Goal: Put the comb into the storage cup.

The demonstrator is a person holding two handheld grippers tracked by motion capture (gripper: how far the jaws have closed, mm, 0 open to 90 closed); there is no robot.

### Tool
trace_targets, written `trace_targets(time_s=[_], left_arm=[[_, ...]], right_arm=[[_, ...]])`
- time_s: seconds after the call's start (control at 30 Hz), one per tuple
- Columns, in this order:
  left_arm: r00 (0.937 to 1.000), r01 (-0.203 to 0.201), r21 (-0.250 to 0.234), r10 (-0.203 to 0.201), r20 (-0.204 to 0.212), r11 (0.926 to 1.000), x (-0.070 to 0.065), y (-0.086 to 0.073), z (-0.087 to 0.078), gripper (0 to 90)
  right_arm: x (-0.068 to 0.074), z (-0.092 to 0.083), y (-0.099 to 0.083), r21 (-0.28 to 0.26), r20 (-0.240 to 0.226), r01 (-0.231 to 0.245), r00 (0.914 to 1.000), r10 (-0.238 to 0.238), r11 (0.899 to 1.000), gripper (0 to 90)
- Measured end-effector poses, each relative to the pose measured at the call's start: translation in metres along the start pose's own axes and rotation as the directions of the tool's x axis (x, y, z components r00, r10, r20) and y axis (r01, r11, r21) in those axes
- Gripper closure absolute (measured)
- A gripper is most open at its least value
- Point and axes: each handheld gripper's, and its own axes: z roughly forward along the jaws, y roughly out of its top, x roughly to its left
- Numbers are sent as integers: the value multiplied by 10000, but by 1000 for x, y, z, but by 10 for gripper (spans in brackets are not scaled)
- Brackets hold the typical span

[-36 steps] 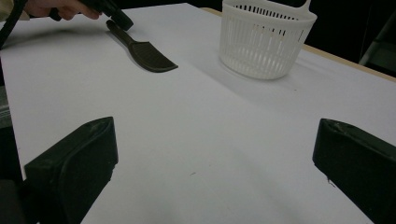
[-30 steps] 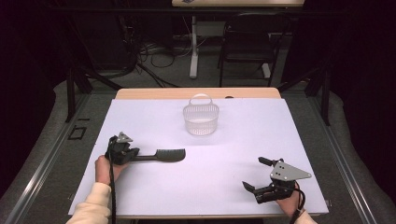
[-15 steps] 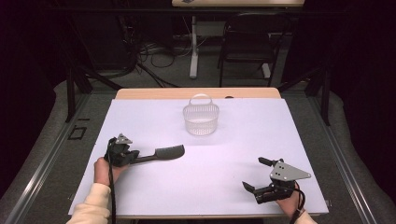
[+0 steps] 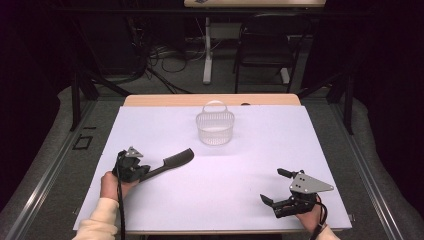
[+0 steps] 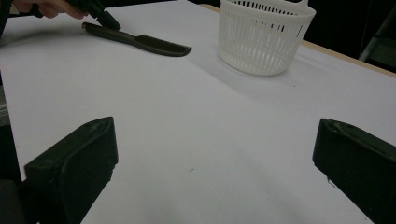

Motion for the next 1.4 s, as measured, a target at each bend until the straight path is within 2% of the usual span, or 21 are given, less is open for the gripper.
trace_targets(time_s=[0.1,0.73,0.93,1.07,1.17,1.23,1.4], left_arm=[[10000,-85,95,85,39,9999,-2,0,-1,900],[9998,42,262,-48,217,9996,-6,0,-4,900],[9999,78,99,-79,132,9999,-7,0,-6,894],[9999,136,-299,-135,22,9995,-5,1,-11,765],[9998,160,-581,-169,-143,9982,-4,4,-16,607],[9993,247,-853,-269,-240,9960,-5,7,-21,463],[9981,-90,-1237,13,-618,9923,-9,13,-32,211]], right_arm=[[0,-1,0,-35,-2,-16,10000,16,10000,0],[0,1,0,56,-13,-64,10000,64,10000,0],[0,1,0,65,-25,-61,10000,61,10000,0],[0,3,0,78,-25,-36,10000,36,10000,0],[0,3,0,59,-29,-26,10000,26,10000,0],[0,2,0,31,-19,-46,10000,46,10000,0],[-1,2,0,61,-39,-99,9999,100,9999,0]])
